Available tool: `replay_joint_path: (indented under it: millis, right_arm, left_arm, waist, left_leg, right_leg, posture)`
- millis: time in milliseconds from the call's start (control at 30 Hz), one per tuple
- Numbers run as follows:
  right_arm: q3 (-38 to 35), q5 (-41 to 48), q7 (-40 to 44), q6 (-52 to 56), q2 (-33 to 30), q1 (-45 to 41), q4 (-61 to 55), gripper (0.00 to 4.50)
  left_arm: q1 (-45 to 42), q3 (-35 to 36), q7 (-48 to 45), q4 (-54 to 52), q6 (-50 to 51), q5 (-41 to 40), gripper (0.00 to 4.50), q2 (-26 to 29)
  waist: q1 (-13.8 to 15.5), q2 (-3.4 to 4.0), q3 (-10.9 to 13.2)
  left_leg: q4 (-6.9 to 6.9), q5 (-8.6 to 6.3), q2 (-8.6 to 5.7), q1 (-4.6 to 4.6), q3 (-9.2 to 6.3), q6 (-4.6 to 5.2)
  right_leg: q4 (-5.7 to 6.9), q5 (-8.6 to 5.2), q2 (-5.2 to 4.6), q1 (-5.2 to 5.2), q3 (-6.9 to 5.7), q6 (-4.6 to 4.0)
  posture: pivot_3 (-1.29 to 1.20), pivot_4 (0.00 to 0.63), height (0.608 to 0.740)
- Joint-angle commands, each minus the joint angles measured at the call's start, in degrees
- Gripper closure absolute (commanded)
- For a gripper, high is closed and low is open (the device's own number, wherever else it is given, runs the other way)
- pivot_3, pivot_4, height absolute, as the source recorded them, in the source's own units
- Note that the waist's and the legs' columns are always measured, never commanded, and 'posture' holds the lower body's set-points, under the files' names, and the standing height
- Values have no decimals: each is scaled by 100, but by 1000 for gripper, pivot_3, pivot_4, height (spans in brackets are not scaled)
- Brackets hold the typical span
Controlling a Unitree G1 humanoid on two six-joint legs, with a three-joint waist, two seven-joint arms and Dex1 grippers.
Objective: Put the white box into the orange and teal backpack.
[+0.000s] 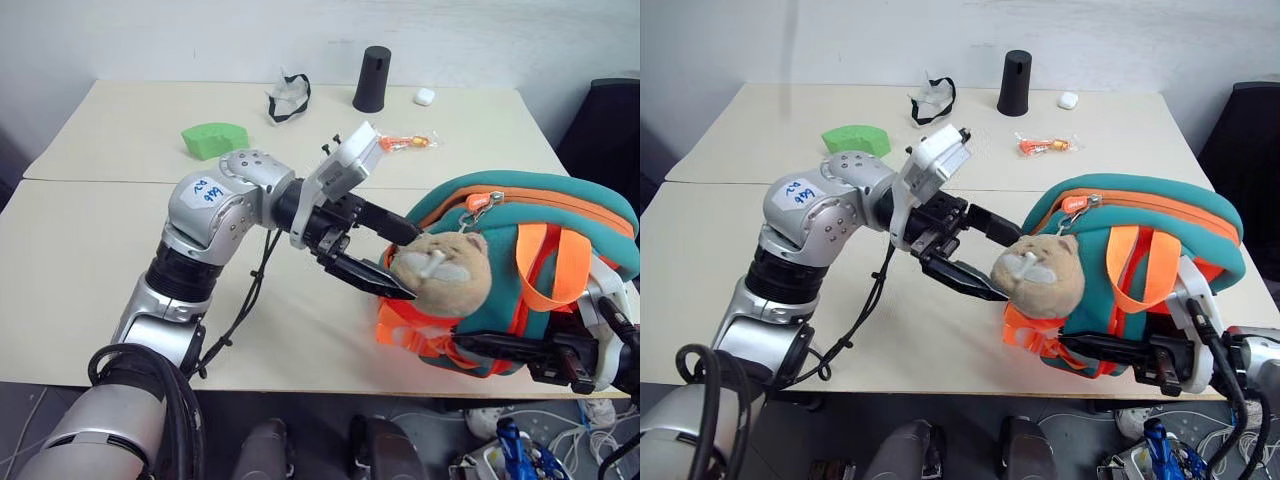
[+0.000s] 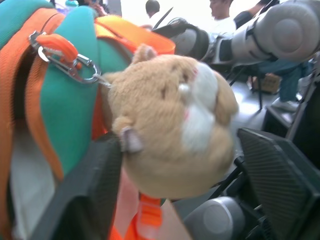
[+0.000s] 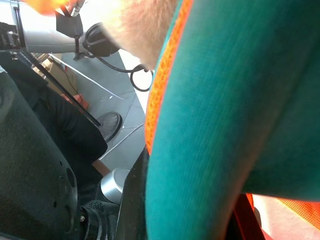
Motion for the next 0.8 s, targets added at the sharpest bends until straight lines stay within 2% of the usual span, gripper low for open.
replay_joint_path:
  millis: [33,200,267,333,567,700,800]
  right_arm:
    - [21,13,-14,-49,28,-30,-44,4500]
    - [-112,164,-124,-22,62,-167,98,4500]
    - [-221,297,-194,20,79,-236,196,4500]
    - [-280,368,-224,42,82,-265,247,4500]
    - [-656,393,-109,46,147,138,383,4500]
    - [-651,247,-136,-31,276,297,499,4500]
    - [-627,189,-198,-84,381,363,557,4500]
  left_arm:
    - [-59,17,-18,-120,-96,5,2188,34]
    - [-234,248,110,376,-284,93,3637,26]
    - [-439,478,129,646,-252,-21,4097,51]
    - [-579,612,127,819,-208,-97,4369,66]
    - [-1831,1511,185,2346,-444,-151,4388,230]
    - [-2251,1643,44,2943,-680,-50,4388,351]
    - [-2137,1471,-128,2846,-724,74,4388,479]
  waist:
    - [0,0,0]
    - [4,0,0]
    - [3,-1,0]
    - [3,-1,0]
    - [15,-1,1]
    - [4,-1,1]
    - [-5,-1,1]
  left_leg:
    - [0,0,0,0,0,0]
    - [0,0,0,0,0,0]
    - [0,1,-1,-1,0,1]
    - [0,1,-1,-3,-1,1]
    - [0,0,-5,-11,0,4]
    - [0,-1,-6,-11,4,4]
    - [-1,0,-4,-10,10,4]
  right_leg:
    - [0,0,0,0,0,0]
    - [0,0,0,0,-1,0]
    - [0,0,0,-1,-1,0]
    - [0,0,0,-3,-3,0]
    - [-2,0,2,-7,-8,1]
    - [-2,1,8,-9,-12,2]
    - [3,1,10,-16,-12,2]
  posture:
    - [0,150,740]
    - [0,150,740]
    - [0,150,740]
    - [0,150,740]
    - [0,150,740]
    - [0,150,740]
    - [0,150,740]
